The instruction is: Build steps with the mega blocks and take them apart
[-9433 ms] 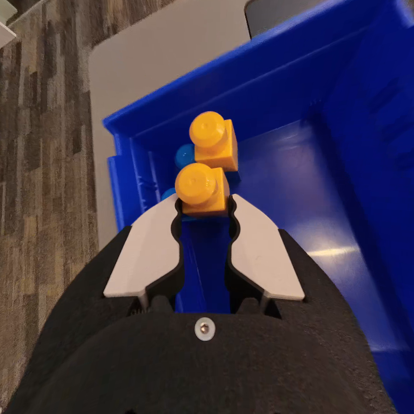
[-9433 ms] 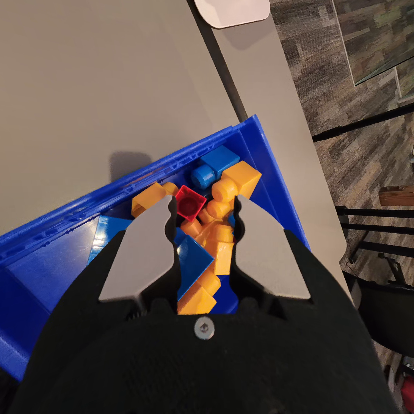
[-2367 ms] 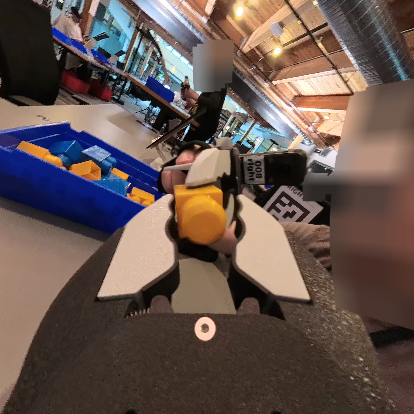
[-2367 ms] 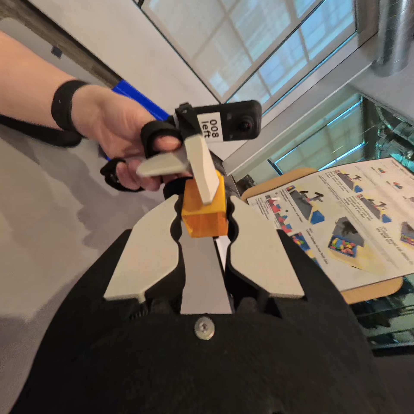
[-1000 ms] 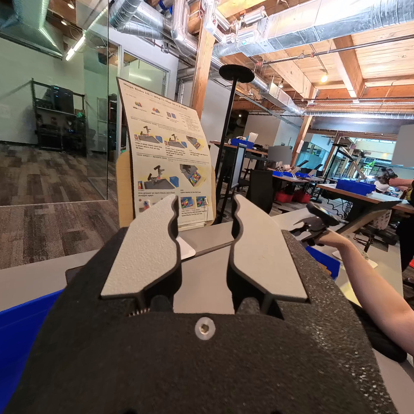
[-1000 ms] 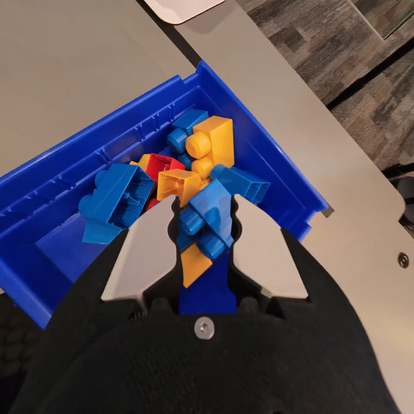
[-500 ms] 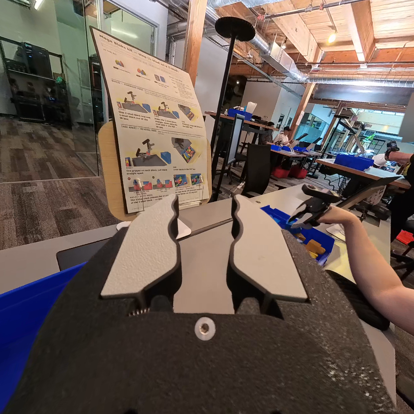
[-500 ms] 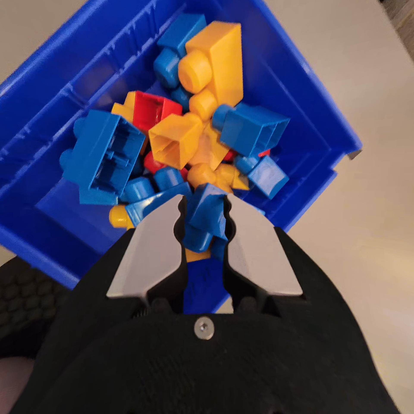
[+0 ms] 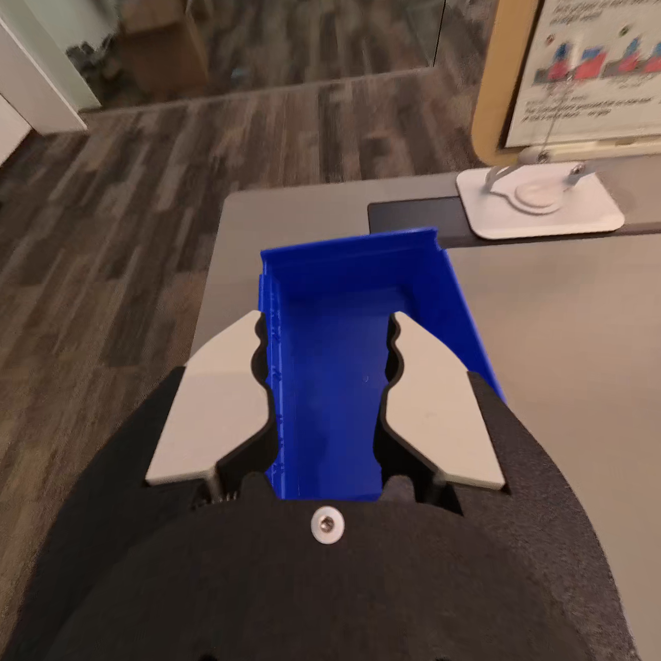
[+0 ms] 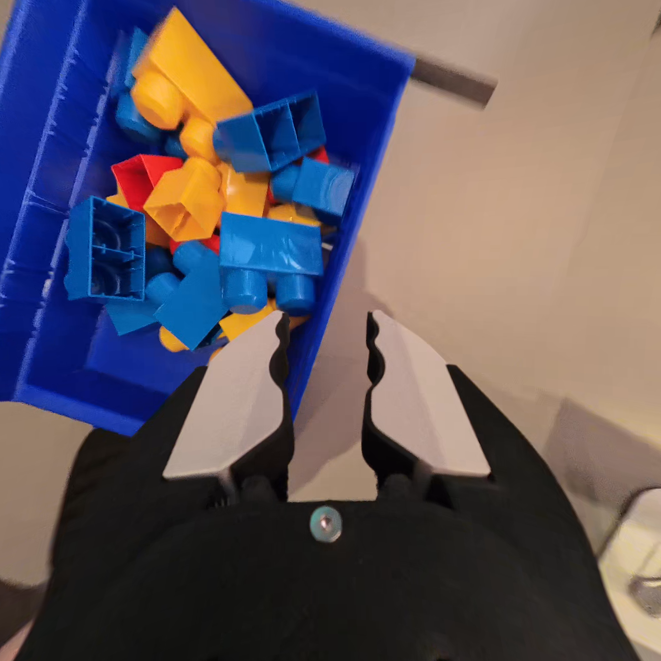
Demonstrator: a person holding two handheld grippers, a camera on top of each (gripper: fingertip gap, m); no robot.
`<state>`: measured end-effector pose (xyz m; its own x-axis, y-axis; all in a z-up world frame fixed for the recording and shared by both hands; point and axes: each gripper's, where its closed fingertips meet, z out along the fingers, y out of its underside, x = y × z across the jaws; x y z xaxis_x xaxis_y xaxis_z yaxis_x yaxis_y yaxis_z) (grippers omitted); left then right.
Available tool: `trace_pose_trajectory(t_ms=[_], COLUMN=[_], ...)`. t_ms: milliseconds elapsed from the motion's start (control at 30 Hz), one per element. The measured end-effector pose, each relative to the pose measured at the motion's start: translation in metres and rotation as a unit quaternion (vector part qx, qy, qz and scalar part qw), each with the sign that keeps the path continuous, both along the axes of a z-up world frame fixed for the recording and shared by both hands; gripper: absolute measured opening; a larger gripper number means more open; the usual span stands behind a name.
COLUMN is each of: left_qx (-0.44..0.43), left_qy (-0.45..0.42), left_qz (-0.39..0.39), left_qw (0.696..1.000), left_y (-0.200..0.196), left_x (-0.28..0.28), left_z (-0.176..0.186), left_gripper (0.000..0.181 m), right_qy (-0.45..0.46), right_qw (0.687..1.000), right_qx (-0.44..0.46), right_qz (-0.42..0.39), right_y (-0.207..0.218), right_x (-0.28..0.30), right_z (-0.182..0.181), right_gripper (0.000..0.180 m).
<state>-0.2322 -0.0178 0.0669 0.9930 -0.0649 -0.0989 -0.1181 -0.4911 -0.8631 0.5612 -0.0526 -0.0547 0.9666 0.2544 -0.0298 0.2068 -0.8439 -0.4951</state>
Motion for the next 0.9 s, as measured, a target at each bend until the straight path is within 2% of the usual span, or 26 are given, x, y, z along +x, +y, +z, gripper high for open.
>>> trace_pose_trajectory(t_ms=[100, 200, 367, 433, 533, 667, 767, 833, 900], left_qx=[-0.038, -0.093, -0.168, -0.196, -0.236, -0.32, -0.386, -0.389, -0.388], left_qy=[-0.015, 0.024, 0.022, 0.031, 0.038, -0.007, -0.042, -0.069, -0.089], left_qz=[0.014, 0.052, 0.072, 0.083, 0.1, 0.104, 0.094, 0.093, 0.069], left_qw=[0.999, 0.994, 0.983, 0.977, 0.966, 0.942, 0.917, 0.914, 0.915], left_y=[0.006, 0.004, -0.002, -0.005, -0.008, -0.017, -0.028, -0.027, -0.027], left_x=[-0.014, -0.035, -0.046, -0.054, -0.068, -0.074, -0.069, -0.067, -0.06], left_z=[-0.023, -0.045, -0.075, -0.087, -0.106, -0.147, -0.174, -0.178, -0.178], left_gripper=[0.061, 0.061, 0.055, 0.057, 0.057, 0.051, 0.036, 0.01, 0.005], right_qy=[0.063, 0.03, 0.022, 0.03, 0.015, 0.012, 0.02, 0.023, 0.027], right_qw=[0.994, 0.988, 0.98, 0.975, 0.974, 0.975, 0.975, 0.975, 0.975], right_qx=[-0.085, -0.145, -0.192, -0.212, -0.22, -0.218, -0.215, -0.215, -0.216], right_qz=[-0.038, -0.053, -0.054, -0.051, -0.055, -0.049, -0.045, -0.04, -0.041], right_y=[-0.011, -0.023, -0.025, -0.026, -0.025, -0.026, -0.026, -0.025, -0.025], right_x=[-0.004, 0.003, -0.004, -0.01, -0.01, -0.009, -0.01, -0.01, -0.011], right_z=[-0.022, -0.041, -0.054, -0.06, -0.062, -0.062, -0.062, -0.063, -0.064], right_gripper=[0.041, 0.032, 0.021, 0.007, 0.006, 0.006, 0.006, 0.007, 0.007])
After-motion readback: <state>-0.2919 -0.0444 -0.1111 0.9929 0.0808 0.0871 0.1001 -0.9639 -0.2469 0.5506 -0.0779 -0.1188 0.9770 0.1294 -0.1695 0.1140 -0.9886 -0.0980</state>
